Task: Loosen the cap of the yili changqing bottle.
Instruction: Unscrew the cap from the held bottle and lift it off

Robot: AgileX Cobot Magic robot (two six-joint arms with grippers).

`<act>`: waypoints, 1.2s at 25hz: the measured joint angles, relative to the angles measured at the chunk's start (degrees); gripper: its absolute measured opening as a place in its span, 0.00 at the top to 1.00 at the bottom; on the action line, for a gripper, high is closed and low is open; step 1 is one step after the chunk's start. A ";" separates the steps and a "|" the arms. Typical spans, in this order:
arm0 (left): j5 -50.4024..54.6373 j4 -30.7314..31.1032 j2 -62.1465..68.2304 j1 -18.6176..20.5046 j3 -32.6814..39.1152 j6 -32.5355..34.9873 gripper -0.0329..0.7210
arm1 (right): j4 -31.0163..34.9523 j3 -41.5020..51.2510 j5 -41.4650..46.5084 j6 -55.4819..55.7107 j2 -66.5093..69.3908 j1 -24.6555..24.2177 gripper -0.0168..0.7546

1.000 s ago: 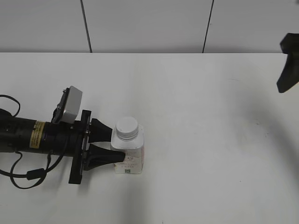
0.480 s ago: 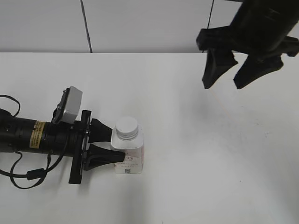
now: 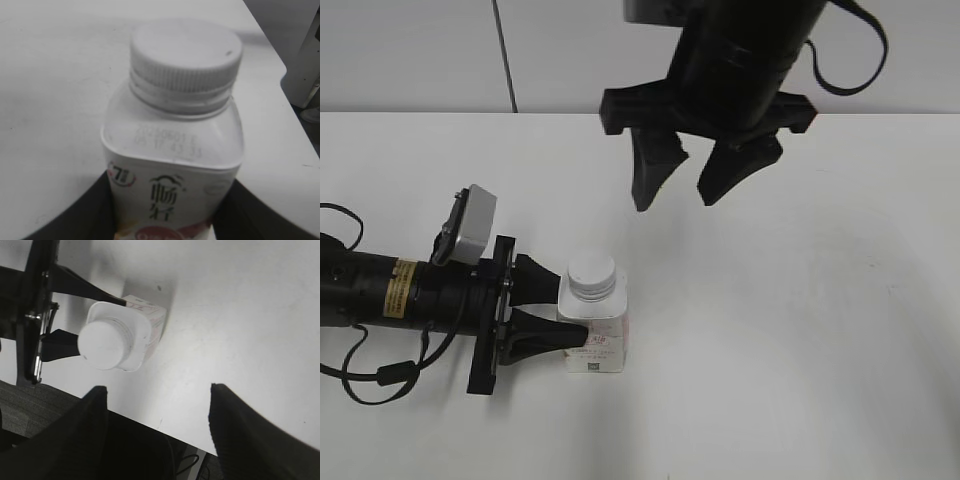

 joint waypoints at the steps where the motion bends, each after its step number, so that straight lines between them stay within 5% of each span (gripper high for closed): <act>1: 0.00 0.00 0.00 0.00 0.00 0.00 0.50 | 0.06 -0.79 0.00 0.00 0.78 0.87 0.33; 12: 0.05 0.00 0.00 0.00 0.00 0.00 0.50 | 0.28 -7.91 0.00 -0.04 9.23 7.81 0.33; 30: 0.00 0.00 0.00 0.00 0.00 0.00 0.51 | -3.89 -9.49 0.10 -1.27 15.06 8.46 0.33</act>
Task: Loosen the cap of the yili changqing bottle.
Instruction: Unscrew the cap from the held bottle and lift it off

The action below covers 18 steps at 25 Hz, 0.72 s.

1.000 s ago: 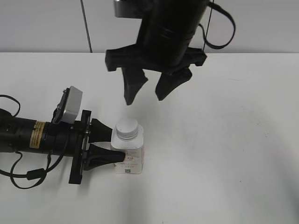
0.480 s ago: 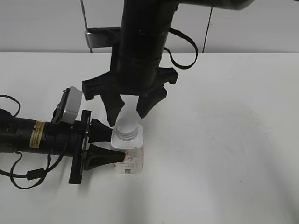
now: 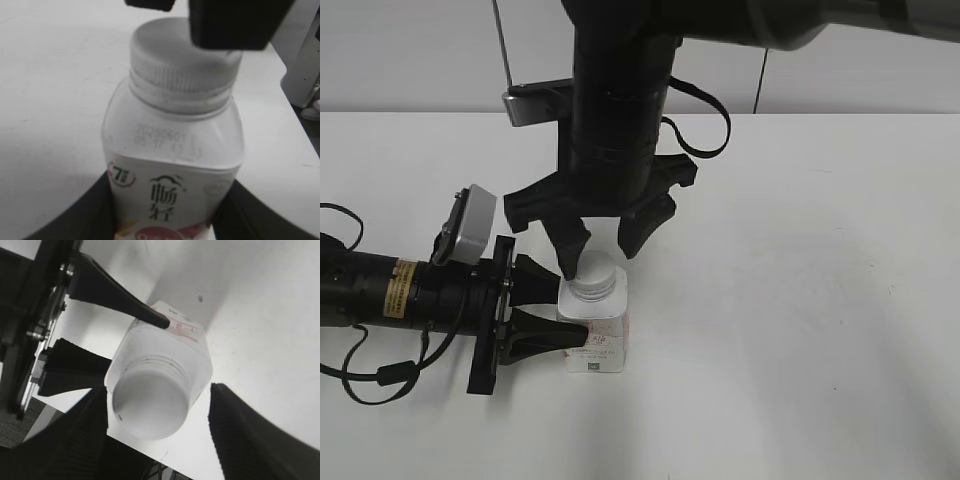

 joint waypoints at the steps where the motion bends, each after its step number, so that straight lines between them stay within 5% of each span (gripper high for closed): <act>1: 0.00 0.00 0.00 0.00 0.00 0.00 0.51 | -0.31 0.00 0.00 0.00 0.12 0.00 0.33; 14: 0.00 0.00 0.00 0.00 0.00 0.00 0.51 | 1.01 -0.12 0.00 -0.89 1.95 0.00 0.34; 18: 0.00 0.00 0.00 0.00 0.00 0.00 0.51 | 1.21 -0.29 0.00 -1.00 2.07 0.06 0.44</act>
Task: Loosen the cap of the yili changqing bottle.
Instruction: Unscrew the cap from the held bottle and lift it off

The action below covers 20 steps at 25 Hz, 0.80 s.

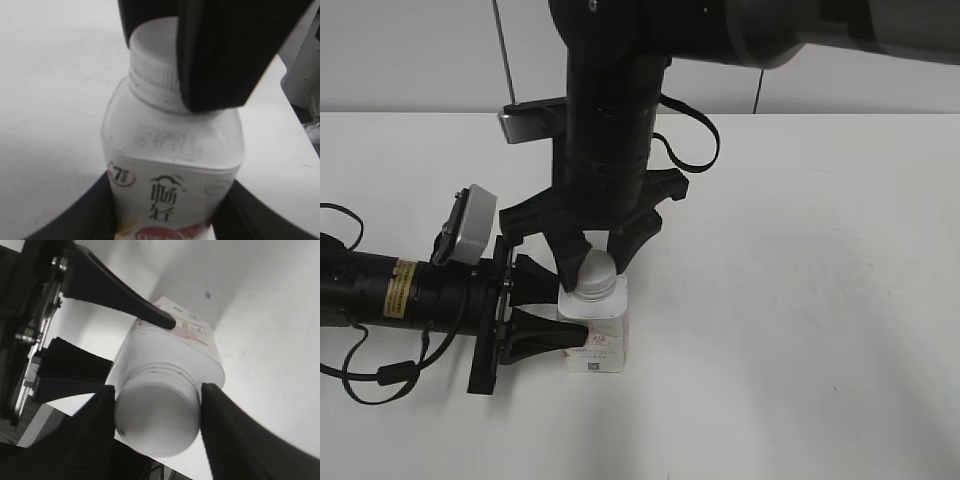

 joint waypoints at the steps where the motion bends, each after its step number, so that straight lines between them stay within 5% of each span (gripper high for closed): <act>1: 0.05 0.00 0.00 0.00 0.00 0.00 0.51 | -0.01 0.00 0.00 -0.05 0.00 0.01 0.46; 9: 0.05 -0.05 0.00 0.00 0.00 0.00 0.51 | -0.01 -0.10 0.00 -6.76 0.00 0.01 0.46; 20: 0.06 0.00 0.00 0.00 0.00 0.05 0.51 | -0.01 -0.19 0.00 -62.27 0.00 0.01 0.46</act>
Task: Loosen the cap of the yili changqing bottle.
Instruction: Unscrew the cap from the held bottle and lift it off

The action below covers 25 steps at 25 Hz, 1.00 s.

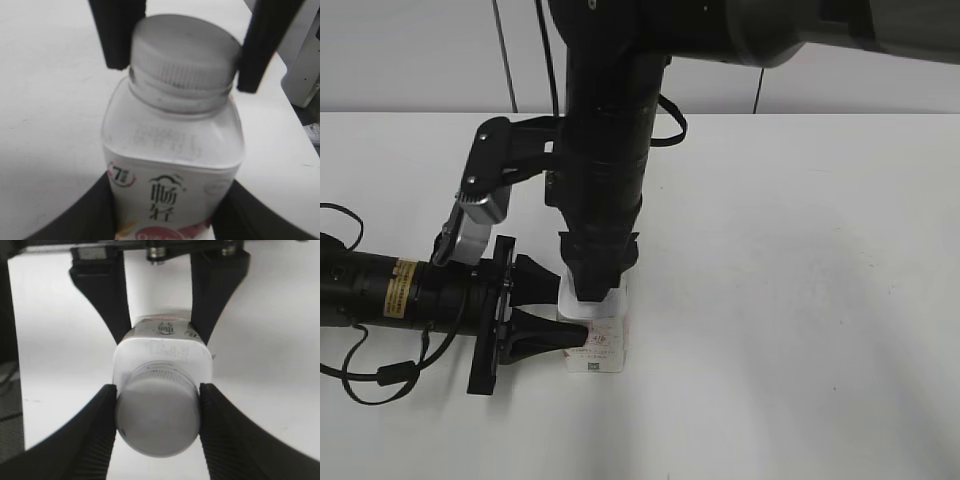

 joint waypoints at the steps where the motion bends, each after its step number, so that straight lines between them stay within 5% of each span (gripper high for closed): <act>1: 0.00 0.00 0.00 0.00 0.00 0.07 0.51 | 0.00 0.00 0.05 -4.70 0.00 0.00 0.46; 8: 0.05 0.00 0.00 0.00 0.00 0.13 0.51 | 0.00 -0.07 0.05 -20.53 0.00 0.00 0.47; 25: 0.10 -0.16 0.00 0.00 0.00 -0.03 0.52 | -0.48 -1.16 0.50 -18.52 -1.96 0.12 0.47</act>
